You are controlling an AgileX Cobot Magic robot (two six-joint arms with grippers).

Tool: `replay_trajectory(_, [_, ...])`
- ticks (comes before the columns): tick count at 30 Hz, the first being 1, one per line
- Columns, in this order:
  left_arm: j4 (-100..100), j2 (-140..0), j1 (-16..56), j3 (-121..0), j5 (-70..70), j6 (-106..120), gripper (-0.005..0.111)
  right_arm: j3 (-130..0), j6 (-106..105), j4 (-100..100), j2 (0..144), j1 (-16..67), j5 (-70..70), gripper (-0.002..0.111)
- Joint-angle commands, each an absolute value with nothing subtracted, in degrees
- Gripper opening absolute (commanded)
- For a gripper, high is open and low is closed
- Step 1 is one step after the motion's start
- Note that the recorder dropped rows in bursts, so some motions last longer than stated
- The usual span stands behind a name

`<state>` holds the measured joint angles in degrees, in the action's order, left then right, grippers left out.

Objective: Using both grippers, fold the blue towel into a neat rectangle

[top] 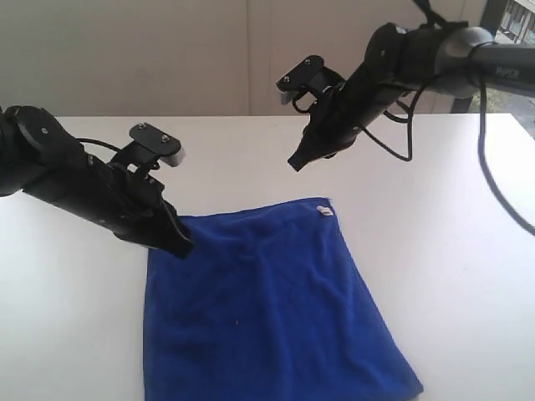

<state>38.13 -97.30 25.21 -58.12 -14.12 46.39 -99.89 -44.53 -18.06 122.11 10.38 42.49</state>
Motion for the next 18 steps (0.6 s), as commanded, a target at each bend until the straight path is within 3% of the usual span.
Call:
replay_trajectory(1, [38.48,-101.9,22.98,-59.33,-10.09,47.8,0.0,-99.08,-44.69,-18.36,119.36,10.24,53.84,0.0])
replay_trajectory(18, [37.82,-118.99,21.97,-74.08,-15.84,52.87,0.0,-86.14,-40.62,-14.7,111.03,10.24,53.29,0.0])
